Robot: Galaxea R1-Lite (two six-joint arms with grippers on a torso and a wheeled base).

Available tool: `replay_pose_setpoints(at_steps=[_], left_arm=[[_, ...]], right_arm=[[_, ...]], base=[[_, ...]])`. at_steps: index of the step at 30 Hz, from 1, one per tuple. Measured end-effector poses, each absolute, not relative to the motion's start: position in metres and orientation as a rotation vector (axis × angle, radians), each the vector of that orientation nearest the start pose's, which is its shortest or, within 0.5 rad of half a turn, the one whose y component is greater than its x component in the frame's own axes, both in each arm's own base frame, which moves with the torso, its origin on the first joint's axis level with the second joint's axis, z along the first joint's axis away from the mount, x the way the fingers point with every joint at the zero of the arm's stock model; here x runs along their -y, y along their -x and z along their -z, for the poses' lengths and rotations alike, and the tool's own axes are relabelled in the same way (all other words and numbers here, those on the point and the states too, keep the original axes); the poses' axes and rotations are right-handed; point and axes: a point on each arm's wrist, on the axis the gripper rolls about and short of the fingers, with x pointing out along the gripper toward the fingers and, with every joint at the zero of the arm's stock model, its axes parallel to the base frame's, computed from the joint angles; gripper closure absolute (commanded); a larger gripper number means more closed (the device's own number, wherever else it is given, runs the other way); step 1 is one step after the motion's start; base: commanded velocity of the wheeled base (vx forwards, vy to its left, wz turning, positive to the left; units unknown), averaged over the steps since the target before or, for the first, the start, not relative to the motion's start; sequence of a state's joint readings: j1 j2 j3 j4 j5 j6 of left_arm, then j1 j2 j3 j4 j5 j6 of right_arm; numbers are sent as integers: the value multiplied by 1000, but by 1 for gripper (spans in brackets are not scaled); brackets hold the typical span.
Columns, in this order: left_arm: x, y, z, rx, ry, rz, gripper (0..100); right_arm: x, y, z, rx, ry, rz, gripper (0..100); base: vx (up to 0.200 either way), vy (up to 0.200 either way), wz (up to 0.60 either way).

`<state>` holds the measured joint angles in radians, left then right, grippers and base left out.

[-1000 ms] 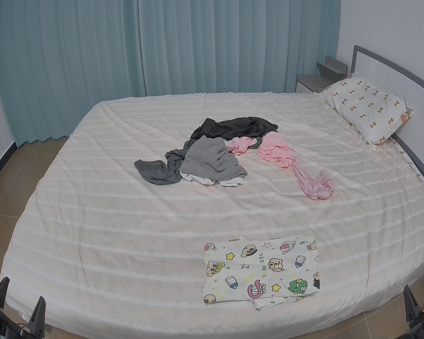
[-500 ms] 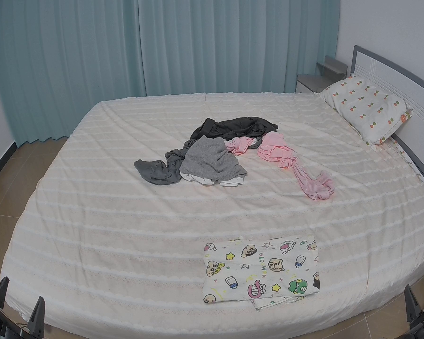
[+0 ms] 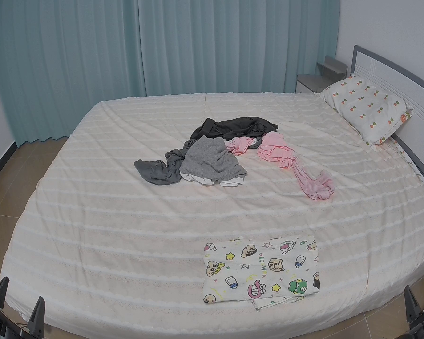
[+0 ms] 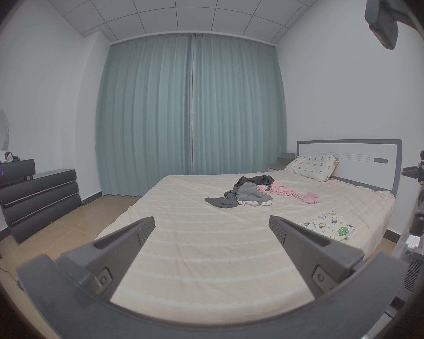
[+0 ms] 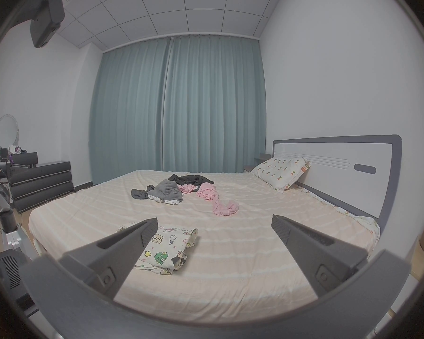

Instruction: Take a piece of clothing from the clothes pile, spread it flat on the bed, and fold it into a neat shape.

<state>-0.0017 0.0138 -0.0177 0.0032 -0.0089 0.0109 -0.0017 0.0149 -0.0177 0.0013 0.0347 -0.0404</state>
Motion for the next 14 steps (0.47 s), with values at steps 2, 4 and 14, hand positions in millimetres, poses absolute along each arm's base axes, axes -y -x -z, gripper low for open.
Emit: replay_pose_setpoints(at_steps=[2,4,14], left_arm=[[0,23,-80,1,-11,11,0],[0,23,-80,1,-11,11,0],[0,23,-80,0,-10,11,0]], right_arm=[[-1,23,-81,2,40,-33,0],[-1,23,-80,0,40,-34,0],[-1,23,-81,2,30,-34,0]], base=[[0,0,0],[0,0,0],[0,0,0]])
